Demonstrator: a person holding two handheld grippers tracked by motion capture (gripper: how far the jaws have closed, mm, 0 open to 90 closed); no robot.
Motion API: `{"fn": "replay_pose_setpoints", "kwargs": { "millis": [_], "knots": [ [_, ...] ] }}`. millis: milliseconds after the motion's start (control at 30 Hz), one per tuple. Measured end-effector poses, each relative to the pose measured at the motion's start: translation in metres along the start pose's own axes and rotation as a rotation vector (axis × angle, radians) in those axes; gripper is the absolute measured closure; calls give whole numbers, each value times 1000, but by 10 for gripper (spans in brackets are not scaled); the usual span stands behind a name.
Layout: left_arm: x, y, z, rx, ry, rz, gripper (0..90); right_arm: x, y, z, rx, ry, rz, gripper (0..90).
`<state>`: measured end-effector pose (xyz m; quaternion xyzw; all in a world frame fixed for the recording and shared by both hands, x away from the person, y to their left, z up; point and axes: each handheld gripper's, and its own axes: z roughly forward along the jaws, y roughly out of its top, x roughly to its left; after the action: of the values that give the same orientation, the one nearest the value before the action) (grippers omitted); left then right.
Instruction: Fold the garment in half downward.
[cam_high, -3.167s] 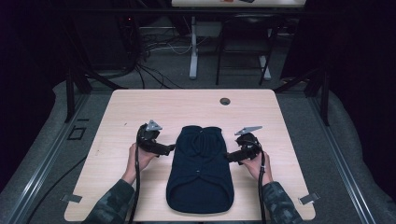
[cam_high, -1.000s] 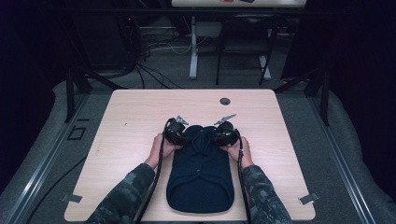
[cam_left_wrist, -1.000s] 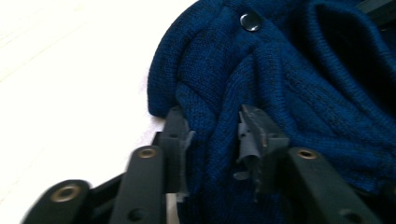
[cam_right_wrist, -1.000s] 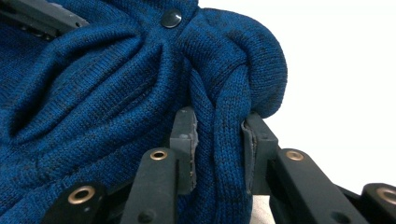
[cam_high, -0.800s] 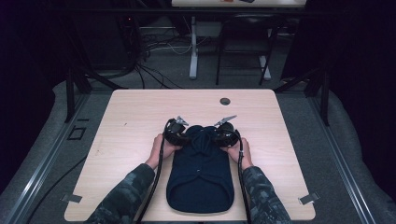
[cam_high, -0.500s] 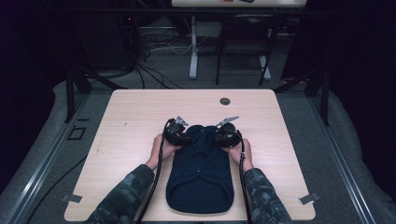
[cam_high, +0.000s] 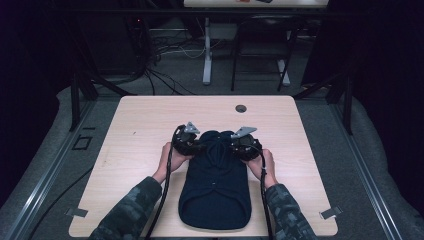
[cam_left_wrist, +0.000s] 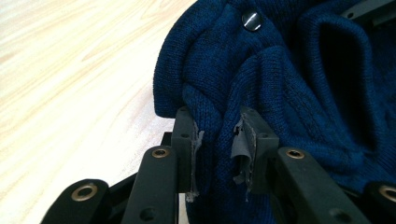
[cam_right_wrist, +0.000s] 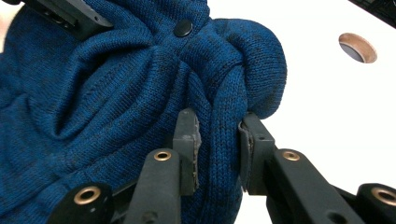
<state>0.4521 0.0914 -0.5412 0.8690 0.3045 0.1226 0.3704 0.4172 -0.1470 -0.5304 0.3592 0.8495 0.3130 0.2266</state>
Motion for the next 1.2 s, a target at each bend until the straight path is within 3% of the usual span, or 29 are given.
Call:
{"fn": "replay_pose_setpoints", "kwargs": {
  "millis": [300, 1067, 1200],
  "knots": [
    [-4, 4, -15, -46, -16, 19, 709, 1, 3, -18, -51, 1, -15, 715],
    [-17, 26, -45, -136, 23, 96, 735, 2, 18, -57, -107, -17, -78, 714],
    [-17, 29, -48, -144, 19, 92, 734, 5, 21, -62, -120, -34, -97, 714]
  ]
}}
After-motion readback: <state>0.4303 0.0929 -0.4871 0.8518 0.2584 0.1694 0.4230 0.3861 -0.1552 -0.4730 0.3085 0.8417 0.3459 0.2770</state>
